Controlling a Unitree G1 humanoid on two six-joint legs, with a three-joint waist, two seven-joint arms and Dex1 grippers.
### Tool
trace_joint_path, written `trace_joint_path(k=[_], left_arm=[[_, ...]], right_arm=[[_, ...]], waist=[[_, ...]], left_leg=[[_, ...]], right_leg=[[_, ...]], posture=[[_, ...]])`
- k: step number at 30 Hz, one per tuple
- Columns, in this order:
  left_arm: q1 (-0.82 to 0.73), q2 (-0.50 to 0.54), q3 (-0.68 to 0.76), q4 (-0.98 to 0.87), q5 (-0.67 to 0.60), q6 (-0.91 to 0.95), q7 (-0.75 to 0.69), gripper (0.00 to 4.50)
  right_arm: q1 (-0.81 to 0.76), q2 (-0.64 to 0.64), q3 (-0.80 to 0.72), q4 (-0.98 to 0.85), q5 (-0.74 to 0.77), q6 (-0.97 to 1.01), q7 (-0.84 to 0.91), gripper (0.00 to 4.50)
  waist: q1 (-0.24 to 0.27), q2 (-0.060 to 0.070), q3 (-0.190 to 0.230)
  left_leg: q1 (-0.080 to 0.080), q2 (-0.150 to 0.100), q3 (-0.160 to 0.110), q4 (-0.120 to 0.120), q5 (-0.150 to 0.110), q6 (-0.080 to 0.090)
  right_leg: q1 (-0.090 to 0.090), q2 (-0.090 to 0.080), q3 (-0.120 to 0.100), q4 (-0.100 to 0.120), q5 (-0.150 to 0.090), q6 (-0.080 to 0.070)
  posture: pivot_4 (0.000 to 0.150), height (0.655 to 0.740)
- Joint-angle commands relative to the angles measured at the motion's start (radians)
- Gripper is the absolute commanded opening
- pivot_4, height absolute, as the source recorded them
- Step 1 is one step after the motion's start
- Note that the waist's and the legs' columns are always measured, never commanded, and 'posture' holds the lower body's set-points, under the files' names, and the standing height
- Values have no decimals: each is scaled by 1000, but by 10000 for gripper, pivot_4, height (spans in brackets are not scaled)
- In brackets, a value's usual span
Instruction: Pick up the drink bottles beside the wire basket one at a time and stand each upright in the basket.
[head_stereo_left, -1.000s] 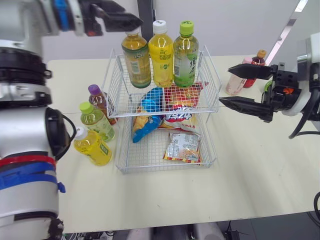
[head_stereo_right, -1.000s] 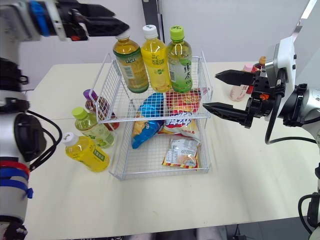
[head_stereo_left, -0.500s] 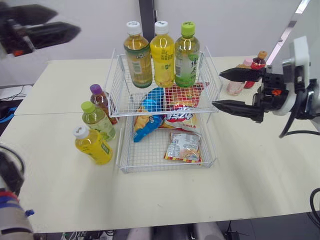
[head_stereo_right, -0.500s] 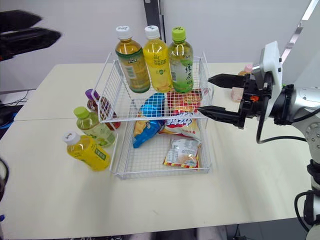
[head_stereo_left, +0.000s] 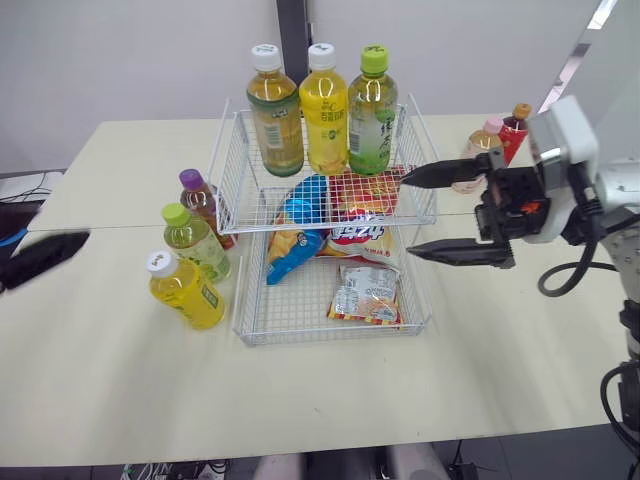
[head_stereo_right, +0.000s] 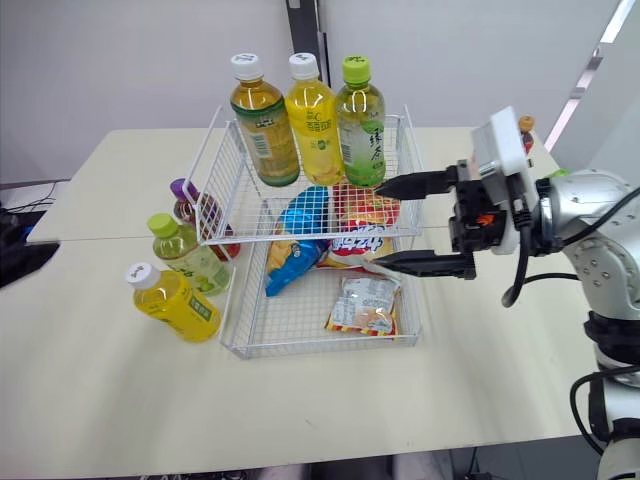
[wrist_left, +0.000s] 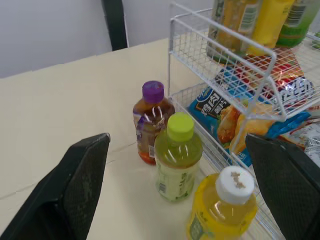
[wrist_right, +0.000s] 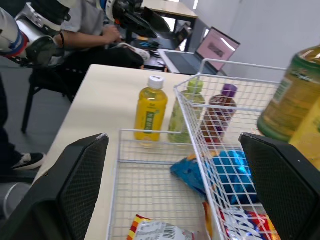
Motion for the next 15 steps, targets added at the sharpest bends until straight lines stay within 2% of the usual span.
trace_joint_path(k=[1, 4, 6, 9, 11, 13, 15], left_arm=[[77, -92, 67, -146, -69, -22, 45, 44873], [95, -206, 45, -261, -126, -6, 151, 44873], [46, -310, 16, -351, -166, -1, 283, 44873], [59, -438, -25, -475, -227, -8, 417, 44873], [74, -488, -49, -521, -261, -18, 491, 44873], [89, -529, -95, -560, -272, -41, 568, 44873], [54, -571, -193, -609, -250, -35, 704, 44873]], right_arm=[[-31, 18, 14, -17, -2, -20, 27, 45000], [-34, 30, 28, -16, -13, -23, 35, 45000], [-35, 33, 31, -11, -23, -25, 38, 45000], [-40, 31, 32, -3, -28, -22, 44, 45000], [-42, 29, 30, 4, -31, -22, 50, 45000], [-46, 28, 29, 9, -35, -22, 55, 45000], [-53, 28, 28, 14, -35, -18, 57, 45000]], waist=[[7, 0, 0], [26, 0, 0], [33, 1, -1], [36, 0, -1], [36, 1, -1], [35, 1, -1], [36, 2, -2]], left_leg=[[0, 2, 0, 0, 0, 0], [1, 3, 1, 1, 0, 0], [1, 4, 0, 1, 0, -1], [8, 5, -1, 1, 0, -1], [15, 5, 1, -2, 0, -1], [15, 6, 1, -2, 0, -1], [15, 6, 2, -2, 0, -1]], right_leg=[[0, 1, 0, -1, 1, -1], [0, 2, -1, -1, 3, -4], [1, 2, -1, -1, 3, -4], [12, 3, -1, -7, 5, -3], [19, 5, -1, -14, 6, -2], [19, 6, -1, -15, 7, -2], [19, 7, 0, -15, 7, -2]], posture=[[1500, 7400], [1500, 7400], [1500, 7400], [1500, 7400], [1500, 7400], [1500, 7400], [1500, 7400]])
